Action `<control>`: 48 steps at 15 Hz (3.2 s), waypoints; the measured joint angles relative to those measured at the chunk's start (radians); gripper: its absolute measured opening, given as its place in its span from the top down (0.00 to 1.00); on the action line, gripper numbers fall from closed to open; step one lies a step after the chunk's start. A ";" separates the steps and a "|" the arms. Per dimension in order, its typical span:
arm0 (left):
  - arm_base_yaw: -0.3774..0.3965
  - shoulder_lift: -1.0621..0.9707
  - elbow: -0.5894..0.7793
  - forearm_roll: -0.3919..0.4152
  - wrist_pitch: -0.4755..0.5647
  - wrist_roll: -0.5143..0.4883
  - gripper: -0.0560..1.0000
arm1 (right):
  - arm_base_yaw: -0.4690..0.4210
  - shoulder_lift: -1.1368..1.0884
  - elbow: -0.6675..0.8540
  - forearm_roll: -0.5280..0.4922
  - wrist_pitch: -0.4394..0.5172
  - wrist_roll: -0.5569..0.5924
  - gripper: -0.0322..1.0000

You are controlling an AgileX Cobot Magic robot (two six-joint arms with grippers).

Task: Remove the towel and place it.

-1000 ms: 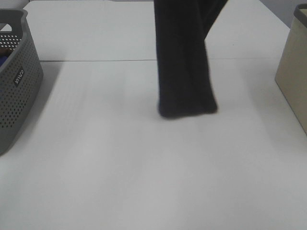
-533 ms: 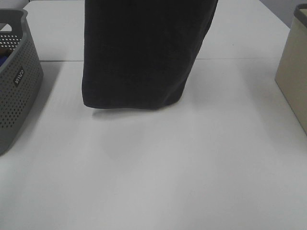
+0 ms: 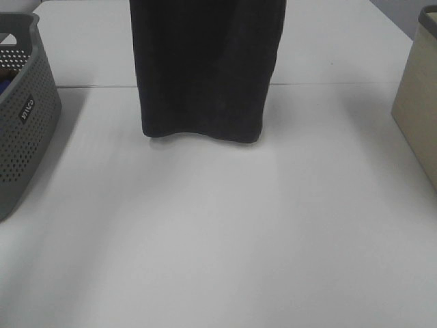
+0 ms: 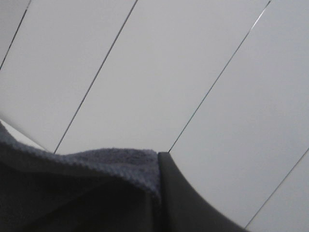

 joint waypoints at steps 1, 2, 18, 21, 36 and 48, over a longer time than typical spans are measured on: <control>0.015 0.051 -0.056 0.000 -0.018 0.000 0.95 | -0.017 0.042 -0.054 0.005 -0.022 0.002 0.96; 0.028 0.108 -0.132 0.000 -0.031 0.000 0.95 | -0.031 0.082 -0.096 0.018 -0.058 0.002 0.96; 0.052 0.508 -0.689 0.007 0.068 0.000 0.95 | -0.139 0.261 -0.213 0.187 -0.264 0.003 0.96; 0.053 0.508 -0.689 0.007 0.081 0.000 0.95 | -0.140 0.272 -0.213 0.205 -0.265 0.003 0.96; -0.075 0.320 -0.689 -0.043 1.271 -0.026 0.95 | -0.139 0.123 -0.213 0.528 0.552 -0.038 0.96; -0.080 -0.083 -0.221 -0.234 1.600 -0.428 0.95 | -0.134 -0.015 -0.178 0.729 0.960 -0.059 0.96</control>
